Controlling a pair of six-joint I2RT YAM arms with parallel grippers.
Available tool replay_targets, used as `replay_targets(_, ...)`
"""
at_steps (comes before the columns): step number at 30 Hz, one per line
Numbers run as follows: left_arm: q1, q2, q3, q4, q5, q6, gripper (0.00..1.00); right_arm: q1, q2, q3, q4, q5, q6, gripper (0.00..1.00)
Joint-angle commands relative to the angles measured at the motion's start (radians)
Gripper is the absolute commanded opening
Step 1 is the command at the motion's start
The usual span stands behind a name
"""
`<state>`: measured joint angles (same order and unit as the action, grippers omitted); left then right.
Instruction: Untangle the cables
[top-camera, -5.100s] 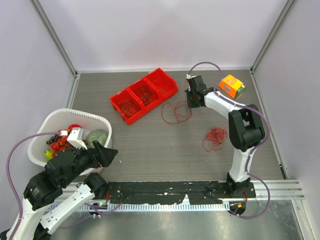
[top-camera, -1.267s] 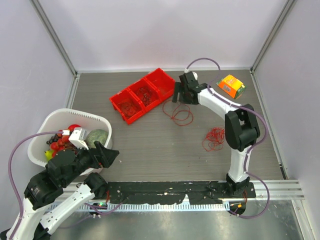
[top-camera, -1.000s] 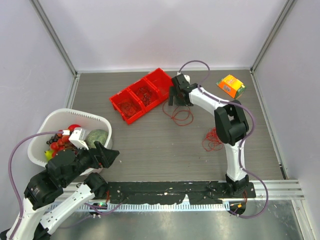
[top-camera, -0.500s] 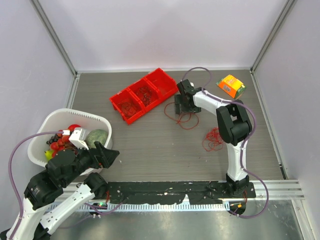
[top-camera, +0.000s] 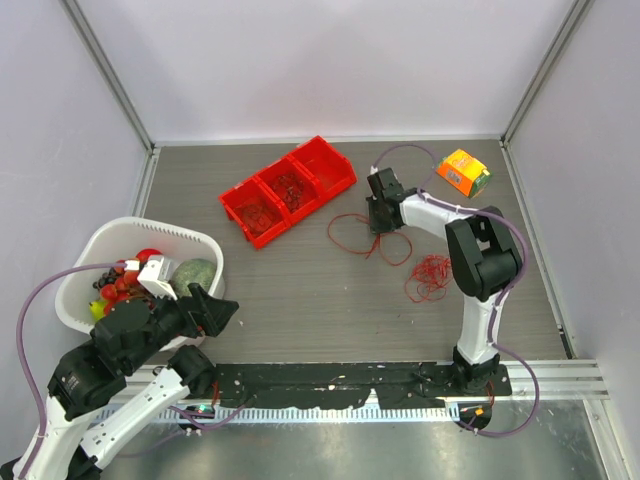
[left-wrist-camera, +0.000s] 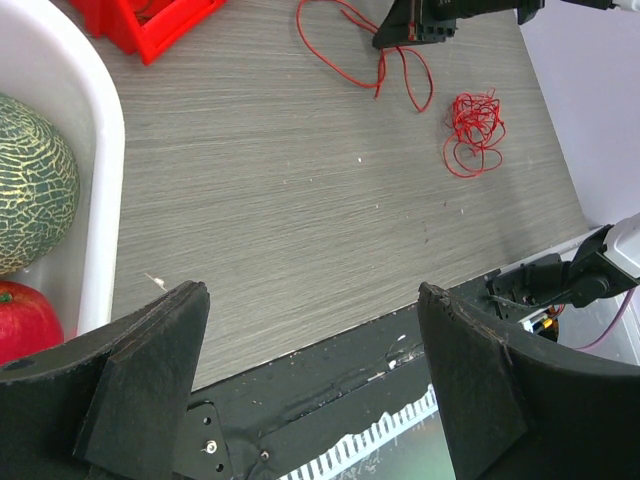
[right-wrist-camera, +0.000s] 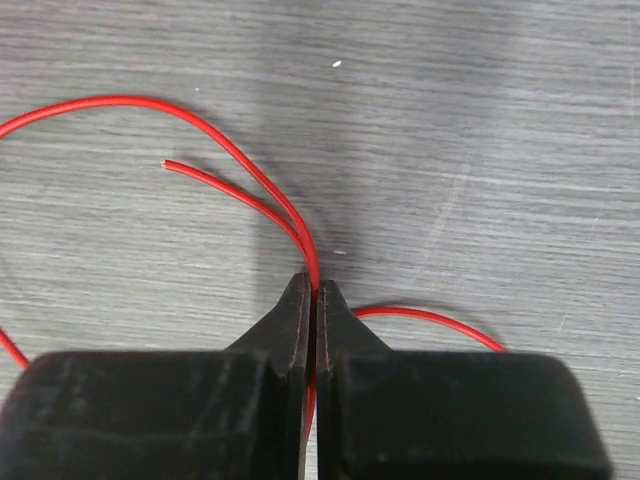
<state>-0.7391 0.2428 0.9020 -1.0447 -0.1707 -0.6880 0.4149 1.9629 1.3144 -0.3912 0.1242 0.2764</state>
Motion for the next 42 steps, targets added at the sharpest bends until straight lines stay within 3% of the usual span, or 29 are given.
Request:
replay_targets(1, 0.003, 0.012, -0.002, 0.038, 0.014, 0.024, 0.89, 0.001, -0.076, -0.044, 0.048, -0.037, 0.003, 0.01)
replay_targets(12, 0.003, 0.016, 0.0, 0.037, 0.014, 0.024, 0.89, 0.004, -0.324, 0.045, 0.083, 0.018, 0.081, 0.01)
replay_targets(20, 0.003, 0.013, 0.0, 0.037, 0.016, 0.027, 0.89, 0.004, -0.346, 0.138, 0.262, 0.039, 0.138, 0.01)
replay_targets(28, 0.003, -0.01, -0.002, 0.038, 0.008, 0.022, 0.89, 0.002, -0.176, 0.269, 0.607, 0.002, 0.217, 0.01)
replay_targets(37, 0.001, -0.027, -0.002, 0.034, -0.001, 0.019, 0.9, 0.004, 0.085, 0.437, 0.802, 0.031, 0.392, 0.01)
replay_targets(42, 0.003, -0.027, 0.0, 0.034, -0.003, 0.019, 0.9, 0.005, 0.207, 0.428, 0.958, 0.019, 0.516, 0.01)
